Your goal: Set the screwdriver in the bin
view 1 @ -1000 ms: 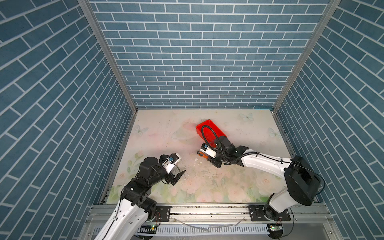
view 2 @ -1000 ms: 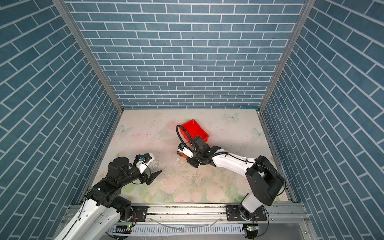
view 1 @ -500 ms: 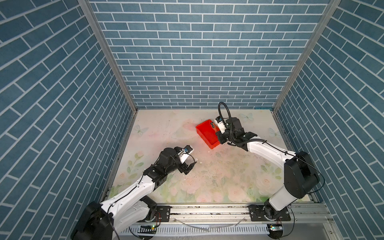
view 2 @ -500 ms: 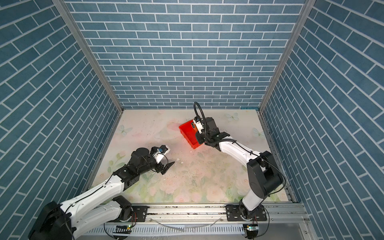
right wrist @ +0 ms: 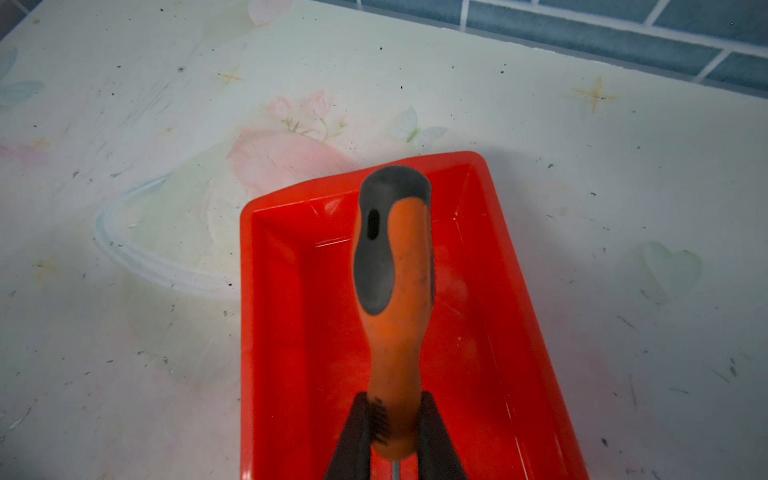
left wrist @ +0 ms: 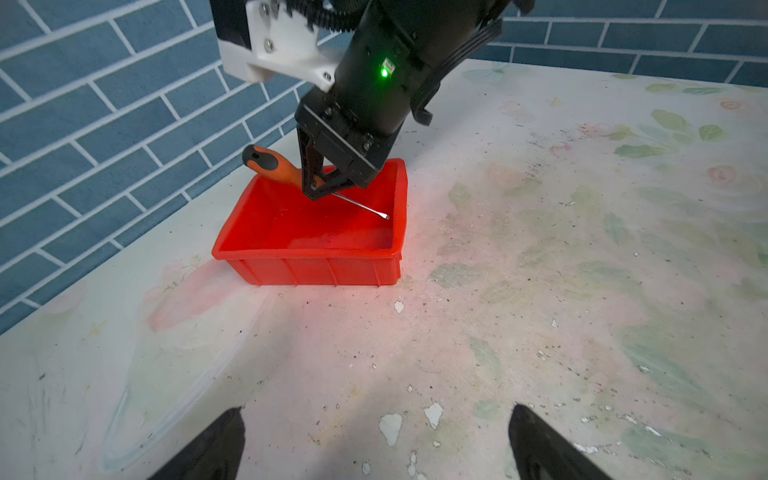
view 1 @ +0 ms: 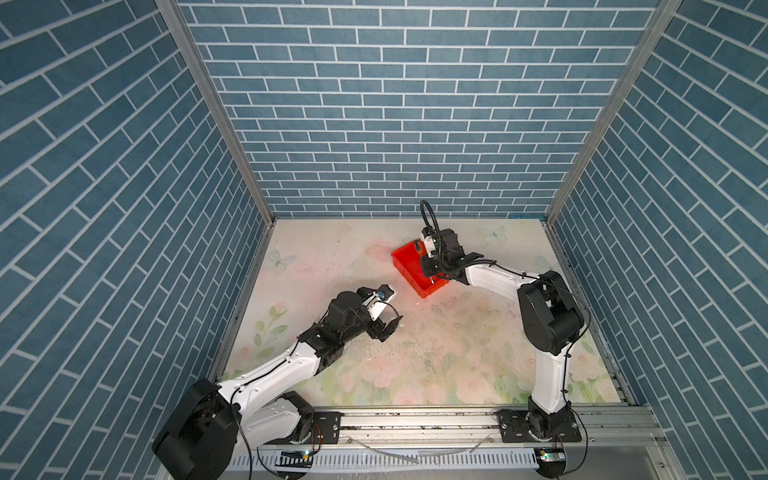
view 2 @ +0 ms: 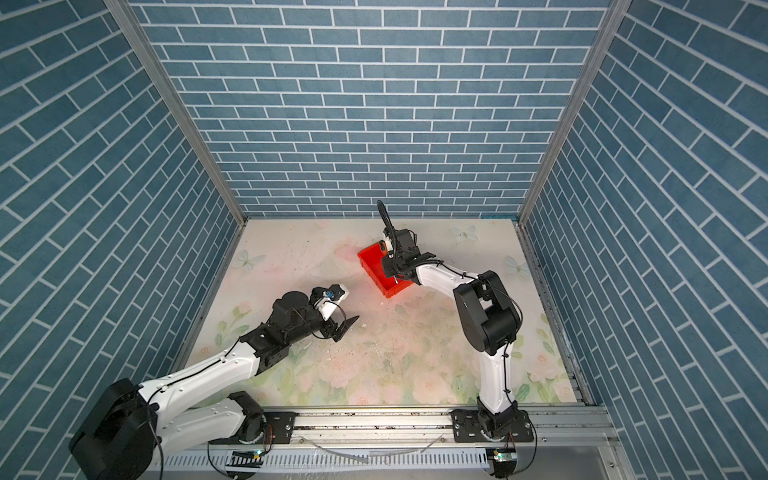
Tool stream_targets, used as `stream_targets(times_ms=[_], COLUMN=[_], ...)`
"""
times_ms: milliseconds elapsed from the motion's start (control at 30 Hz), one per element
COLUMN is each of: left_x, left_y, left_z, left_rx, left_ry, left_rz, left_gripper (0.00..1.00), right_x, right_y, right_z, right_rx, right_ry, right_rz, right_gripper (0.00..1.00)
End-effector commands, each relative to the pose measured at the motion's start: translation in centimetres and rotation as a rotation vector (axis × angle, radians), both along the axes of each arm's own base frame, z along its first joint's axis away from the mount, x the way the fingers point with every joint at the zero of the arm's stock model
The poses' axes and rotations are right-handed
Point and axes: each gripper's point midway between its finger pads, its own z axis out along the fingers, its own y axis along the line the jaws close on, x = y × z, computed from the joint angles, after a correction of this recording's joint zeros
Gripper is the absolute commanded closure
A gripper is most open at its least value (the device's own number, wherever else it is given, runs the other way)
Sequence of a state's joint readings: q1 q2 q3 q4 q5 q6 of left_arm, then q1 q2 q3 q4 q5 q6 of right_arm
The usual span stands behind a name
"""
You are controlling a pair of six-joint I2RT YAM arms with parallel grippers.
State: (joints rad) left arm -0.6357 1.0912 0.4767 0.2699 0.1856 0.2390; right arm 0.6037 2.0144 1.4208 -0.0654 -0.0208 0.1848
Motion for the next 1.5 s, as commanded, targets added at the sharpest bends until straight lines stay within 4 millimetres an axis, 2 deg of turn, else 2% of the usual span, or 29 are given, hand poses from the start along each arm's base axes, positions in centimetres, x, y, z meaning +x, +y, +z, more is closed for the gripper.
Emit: stream_targets(times_ms=[0,400,600,700,767,1033,1100,1200,1333,1467], left_x=[-0.1,0.0,0.0,0.0,0.0,0.4,0.7,1.5,3.2,5.3], left_y=[0.1,0.2,0.3,0.3,0.3,0.9,1.2,2.1,4.3,7.5], left_z=[0.6,0.9,0.8,0.9,0.9,1.3,1.4,1.4,2.0,2.6], left_rx=[-0.009,-0.017,-0.015,-0.017,-0.02,-0.025,-0.013,0.0,0.008,0.0], left_ry=[-0.012,-0.025,-0.024,-0.027,-0.03,-0.048,-0.057,-0.061,-0.087,-0.104], left_rz=[0.01,0.02,0.022,0.023,0.027,0.068,0.086,0.121,0.182,0.27], left_gripper=[0.0,0.0,0.0,0.0,0.0,0.0,0.0,0.0,0.0,0.0], right_x=[2.0,3.1,3.3,3.3,3.3,2.1,1.6,0.8,-0.4,-2.1], right_y=[1.0,1.4,1.5,1.4,1.4,0.7,-0.1,-2.0,-5.8,-10.9], right_z=[1.3,-3.1,-3.0,-2.5,-1.7,3.3,4.8,6.6,8.6,9.5], right_rx=[0.047,0.007,0.01,0.018,0.027,0.089,0.109,0.148,0.175,0.133], right_ry=[-0.036,0.011,0.007,-0.011,-0.024,-0.113,-0.153,-0.202,-0.266,-0.323], right_rz=[-0.039,-0.042,-0.044,-0.046,-0.042,-0.026,-0.032,-0.062,-0.126,-0.209], right_gripper=[1.0,1.0,0.99,0.71,0.6,0.35,0.23,0.12,0.04,0.01])
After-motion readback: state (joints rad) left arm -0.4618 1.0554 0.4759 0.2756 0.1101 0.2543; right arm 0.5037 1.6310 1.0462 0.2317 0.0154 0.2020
